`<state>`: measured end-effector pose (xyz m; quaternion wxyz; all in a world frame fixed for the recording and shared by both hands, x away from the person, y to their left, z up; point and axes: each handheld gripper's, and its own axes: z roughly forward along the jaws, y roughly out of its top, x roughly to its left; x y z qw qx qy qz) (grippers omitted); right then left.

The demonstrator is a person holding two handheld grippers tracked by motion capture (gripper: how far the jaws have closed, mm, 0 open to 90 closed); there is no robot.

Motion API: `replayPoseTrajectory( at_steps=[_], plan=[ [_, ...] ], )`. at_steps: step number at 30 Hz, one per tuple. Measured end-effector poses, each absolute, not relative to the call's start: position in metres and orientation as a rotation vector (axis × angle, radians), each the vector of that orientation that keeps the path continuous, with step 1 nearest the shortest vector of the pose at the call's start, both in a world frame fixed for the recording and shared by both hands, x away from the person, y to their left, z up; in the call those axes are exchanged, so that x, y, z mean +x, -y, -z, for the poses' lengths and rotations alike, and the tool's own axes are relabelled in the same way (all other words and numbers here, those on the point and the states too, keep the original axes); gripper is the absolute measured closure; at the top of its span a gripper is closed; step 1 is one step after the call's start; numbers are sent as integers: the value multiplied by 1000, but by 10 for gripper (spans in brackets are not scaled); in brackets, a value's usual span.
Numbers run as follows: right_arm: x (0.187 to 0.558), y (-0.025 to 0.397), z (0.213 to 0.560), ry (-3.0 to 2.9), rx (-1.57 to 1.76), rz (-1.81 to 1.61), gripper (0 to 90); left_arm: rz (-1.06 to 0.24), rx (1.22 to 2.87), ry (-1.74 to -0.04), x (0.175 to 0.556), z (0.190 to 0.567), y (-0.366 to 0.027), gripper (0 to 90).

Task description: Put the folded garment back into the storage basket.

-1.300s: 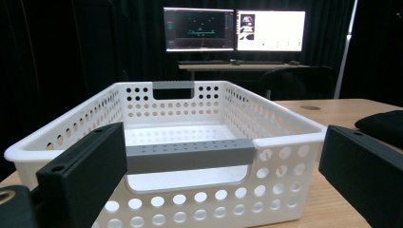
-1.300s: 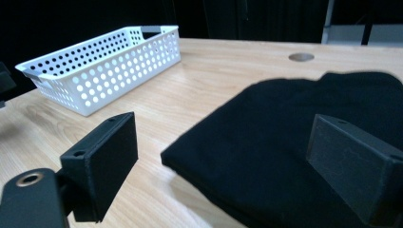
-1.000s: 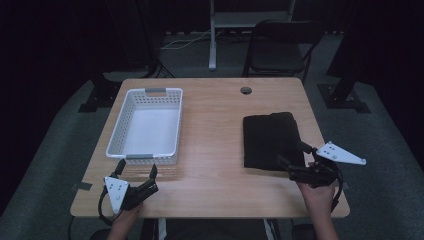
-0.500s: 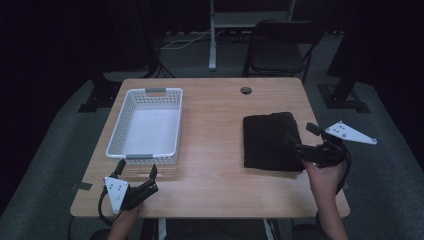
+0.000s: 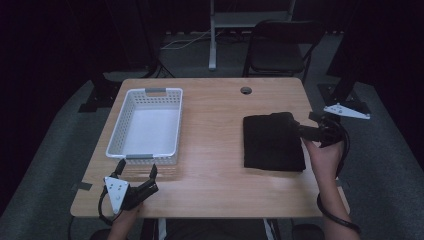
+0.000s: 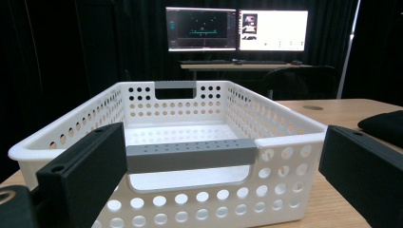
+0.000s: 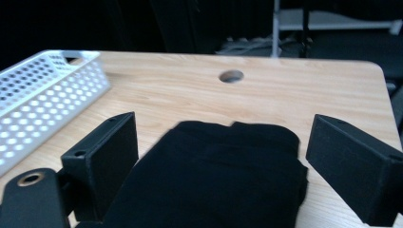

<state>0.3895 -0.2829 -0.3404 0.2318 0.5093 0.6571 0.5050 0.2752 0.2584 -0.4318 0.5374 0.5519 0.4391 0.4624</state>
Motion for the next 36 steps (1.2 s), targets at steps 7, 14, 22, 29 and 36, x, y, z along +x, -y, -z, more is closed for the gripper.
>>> replayPoseTrajectory(
  at_steps=[7, 14, 22, 29, 36],
  plan=[
    [421, 292, 364, -1875, 1534, -1284, 104, -1100, 1313, -1045, 275, 432, -258, 34],
    [444, 299, 383, -1948, 1642, -1234, 105, -1100, 1313, -1043, 275, 432, -259, 34],
    [459, 301, 402, -2010, 1723, -1179, 105, -1099, 1314, -1041, 275, 432, -259, 34],
    [467, 301, 414, -2053, 1773, -1185, 105, -1095, 1316, -1038, 275, 432, -259, 34],
    [475, 300, 426, -2089, 1822, -1196, 104, -1094, 1316, -1037, 275, 432, -259, 34]
  ],
)
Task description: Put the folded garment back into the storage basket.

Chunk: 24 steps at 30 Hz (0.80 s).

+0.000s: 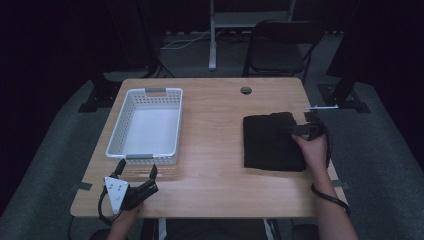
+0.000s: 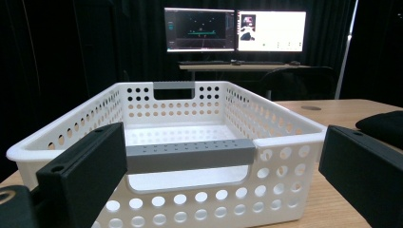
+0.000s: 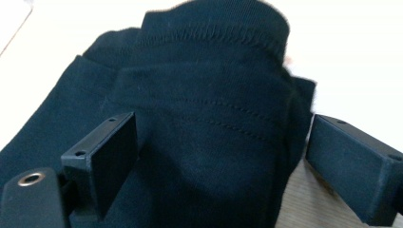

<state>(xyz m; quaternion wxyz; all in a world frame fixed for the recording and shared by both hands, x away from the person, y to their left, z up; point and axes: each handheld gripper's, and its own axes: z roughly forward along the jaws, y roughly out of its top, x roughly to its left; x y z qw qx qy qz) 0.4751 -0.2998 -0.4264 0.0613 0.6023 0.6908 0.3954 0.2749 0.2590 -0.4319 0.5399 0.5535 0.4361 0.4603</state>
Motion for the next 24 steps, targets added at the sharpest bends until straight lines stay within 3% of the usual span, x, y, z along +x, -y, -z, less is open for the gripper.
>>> replayPoseTrajectory(
  at_steps=[18, 20, 24],
  plan=[
    [475, 288, 429, -2151, 1703, -1077, 126, -1093, 1317, -1036, 275, 432, -259, 34],
    [473, 283, 429, -2156, 1685, -1038, 183, -1093, 1317, -1036, 275, 432, -259, 34],
    [469, 285, 428, -2173, 1698, -1125, 437, -1093, 1317, -1035, 275, 432, -259, 34]
  ],
)
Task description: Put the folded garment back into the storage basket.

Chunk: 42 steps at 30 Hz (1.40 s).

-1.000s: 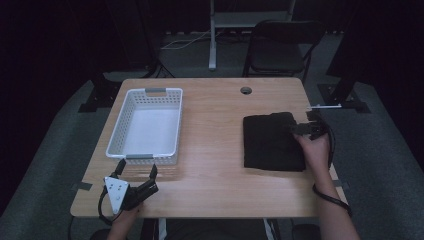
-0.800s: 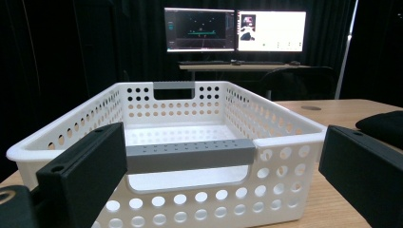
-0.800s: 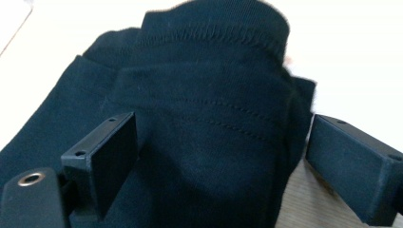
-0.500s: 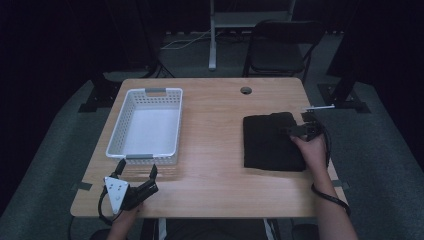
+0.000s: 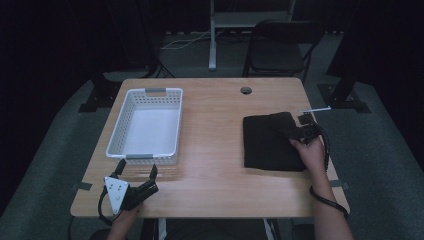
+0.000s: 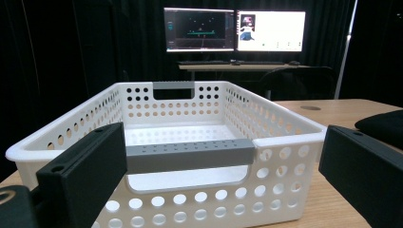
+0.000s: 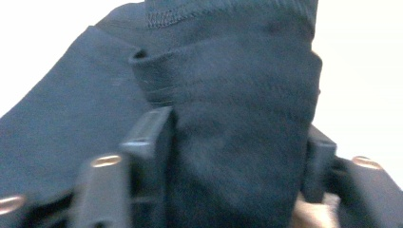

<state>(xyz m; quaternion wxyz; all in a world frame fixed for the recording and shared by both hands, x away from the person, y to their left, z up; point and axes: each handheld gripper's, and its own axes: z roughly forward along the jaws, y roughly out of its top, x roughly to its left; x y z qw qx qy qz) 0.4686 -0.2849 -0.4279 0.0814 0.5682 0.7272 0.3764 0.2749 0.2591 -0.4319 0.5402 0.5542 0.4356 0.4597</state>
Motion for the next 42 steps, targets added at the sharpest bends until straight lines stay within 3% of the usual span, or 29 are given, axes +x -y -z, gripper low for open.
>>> replayPoseTrajectory(
  at_steps=[3, 14, 42],
  plan=[
    [467, 287, 430, -2173, 1726, -1204, 525, -1093, 1317, -1035, 275, 432, -259, 34],
    [464, 295, 436, -2134, 1800, -1375, 593, -1095, 1317, -1040, 275, 432, -259, 34],
    [449, 302, 403, -2027, 1719, -1759, 604, -1098, 1315, -1043, 275, 432, -258, 34]
  ],
)
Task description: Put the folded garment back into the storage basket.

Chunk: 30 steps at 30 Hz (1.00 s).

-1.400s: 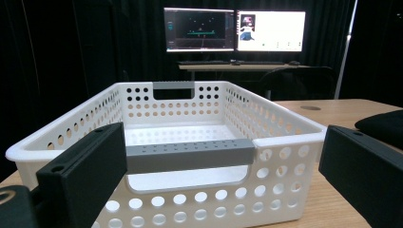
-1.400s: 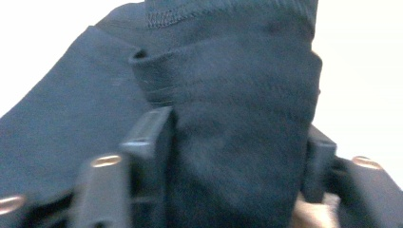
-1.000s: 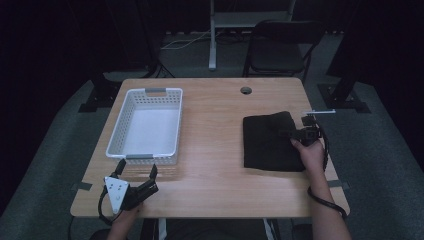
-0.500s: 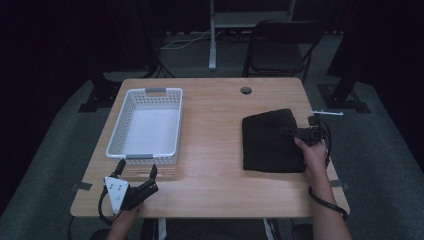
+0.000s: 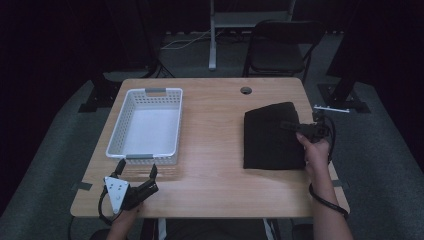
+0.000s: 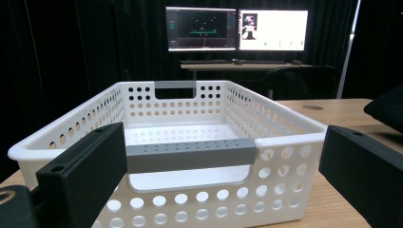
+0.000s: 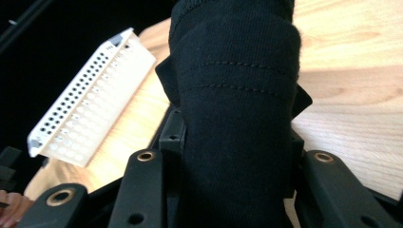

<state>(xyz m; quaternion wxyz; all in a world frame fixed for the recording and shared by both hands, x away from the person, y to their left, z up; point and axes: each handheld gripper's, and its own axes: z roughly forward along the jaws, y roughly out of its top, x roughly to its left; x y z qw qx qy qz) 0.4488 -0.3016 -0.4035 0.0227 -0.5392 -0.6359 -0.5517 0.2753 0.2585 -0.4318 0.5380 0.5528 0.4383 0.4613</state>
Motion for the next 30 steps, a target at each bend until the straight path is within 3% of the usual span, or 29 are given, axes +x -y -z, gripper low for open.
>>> replayPoseTrajectory(
  at_steps=[30],
  plan=[
    [429, 302, 353, 1960, -1570, 1904, 603, -1089, 1321, -1038, 276, 432, -259, 34]
  ],
)
